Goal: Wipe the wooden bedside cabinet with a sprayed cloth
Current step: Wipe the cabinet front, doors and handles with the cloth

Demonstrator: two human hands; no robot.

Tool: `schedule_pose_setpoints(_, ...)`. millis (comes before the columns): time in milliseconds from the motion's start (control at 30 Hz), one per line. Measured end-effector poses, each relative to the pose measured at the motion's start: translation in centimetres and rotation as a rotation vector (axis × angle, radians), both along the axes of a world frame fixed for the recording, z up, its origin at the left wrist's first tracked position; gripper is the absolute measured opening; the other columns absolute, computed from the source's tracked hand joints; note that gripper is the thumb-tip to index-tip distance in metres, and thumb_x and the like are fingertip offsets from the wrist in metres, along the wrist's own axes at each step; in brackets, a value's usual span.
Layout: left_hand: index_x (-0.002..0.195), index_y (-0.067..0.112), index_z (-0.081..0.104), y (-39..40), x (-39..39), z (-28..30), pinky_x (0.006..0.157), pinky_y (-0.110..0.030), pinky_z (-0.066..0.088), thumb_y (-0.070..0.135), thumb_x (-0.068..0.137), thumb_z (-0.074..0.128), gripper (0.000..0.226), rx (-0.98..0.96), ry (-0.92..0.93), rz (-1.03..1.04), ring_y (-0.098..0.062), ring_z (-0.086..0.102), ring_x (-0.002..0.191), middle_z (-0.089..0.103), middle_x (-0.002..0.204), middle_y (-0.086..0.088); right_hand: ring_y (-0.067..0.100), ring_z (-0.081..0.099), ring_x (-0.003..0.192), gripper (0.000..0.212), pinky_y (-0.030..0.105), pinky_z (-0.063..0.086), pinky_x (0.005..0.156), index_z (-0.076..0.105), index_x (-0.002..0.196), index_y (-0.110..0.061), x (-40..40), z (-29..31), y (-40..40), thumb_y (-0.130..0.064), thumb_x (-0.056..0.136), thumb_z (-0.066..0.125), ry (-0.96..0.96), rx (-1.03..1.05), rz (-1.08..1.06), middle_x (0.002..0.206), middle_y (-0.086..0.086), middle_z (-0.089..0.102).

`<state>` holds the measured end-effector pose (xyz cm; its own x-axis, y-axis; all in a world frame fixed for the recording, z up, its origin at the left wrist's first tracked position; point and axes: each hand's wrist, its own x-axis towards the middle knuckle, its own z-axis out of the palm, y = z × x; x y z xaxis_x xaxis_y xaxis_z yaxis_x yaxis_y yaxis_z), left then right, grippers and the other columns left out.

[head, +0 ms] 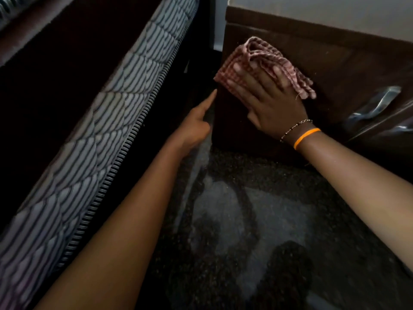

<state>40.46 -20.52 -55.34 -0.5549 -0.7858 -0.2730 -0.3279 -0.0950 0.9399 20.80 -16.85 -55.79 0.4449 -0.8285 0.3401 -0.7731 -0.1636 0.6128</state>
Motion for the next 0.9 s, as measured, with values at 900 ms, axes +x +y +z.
schedule_pose_setpoints(900, 0.148, 0.017, -0.002, 1.3, -1.5, -6.1, 0.094, 0.002, 0.008, -0.024, 0.078, 0.029, 0.087, 0.031, -0.274, -0.089, -0.011, -0.001, 0.142, -0.002, 0.156, 0.0, 0.026, 0.026, 0.129, 0.061, 0.031, -0.011, 0.116, 0.038, 0.134, -0.008, -6.0, -7.6, 4.7, -0.021, 0.074, 0.039, -0.072, 0.221, 0.056, 0.143, 0.008, 0.042)
